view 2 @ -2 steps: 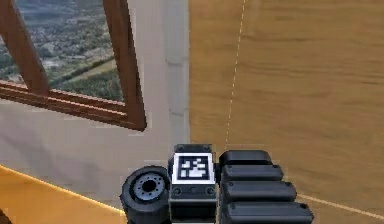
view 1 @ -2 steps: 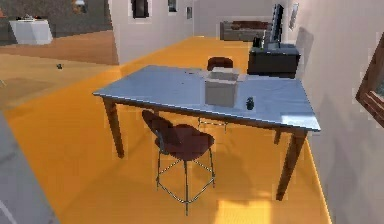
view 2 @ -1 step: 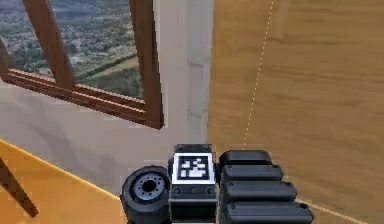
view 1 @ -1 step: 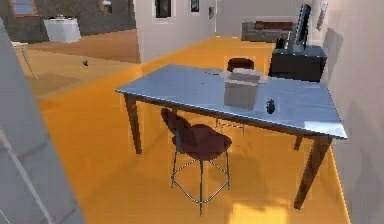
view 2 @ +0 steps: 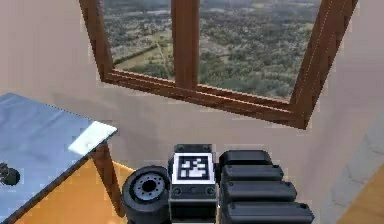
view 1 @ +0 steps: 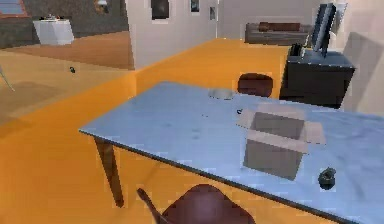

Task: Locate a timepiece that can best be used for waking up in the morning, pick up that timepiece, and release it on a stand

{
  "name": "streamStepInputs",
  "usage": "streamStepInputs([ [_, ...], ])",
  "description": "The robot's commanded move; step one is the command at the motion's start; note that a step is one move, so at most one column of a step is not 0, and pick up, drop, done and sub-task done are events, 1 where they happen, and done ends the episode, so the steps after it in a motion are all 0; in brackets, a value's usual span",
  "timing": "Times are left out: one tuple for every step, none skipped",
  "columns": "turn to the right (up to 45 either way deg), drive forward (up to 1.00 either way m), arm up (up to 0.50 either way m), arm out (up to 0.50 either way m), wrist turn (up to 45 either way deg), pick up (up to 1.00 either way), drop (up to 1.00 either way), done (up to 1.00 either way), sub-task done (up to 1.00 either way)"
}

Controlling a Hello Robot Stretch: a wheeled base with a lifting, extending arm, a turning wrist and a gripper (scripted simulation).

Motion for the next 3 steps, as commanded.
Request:
streamStepInputs([
  [-45.0, 0.00, 0.00, 0.00, 0.0, 0.00, 0.00, 0.00, 0.00],
  [-3.0, 0.00, 0.00, 0.00, 0.0, 0.00, 0.00, 0.00, 0.00],
  [0.0, 1.00, 0.00, 0.00, 0.0, 0.00, 0.00, 0.00, 0.00],
])
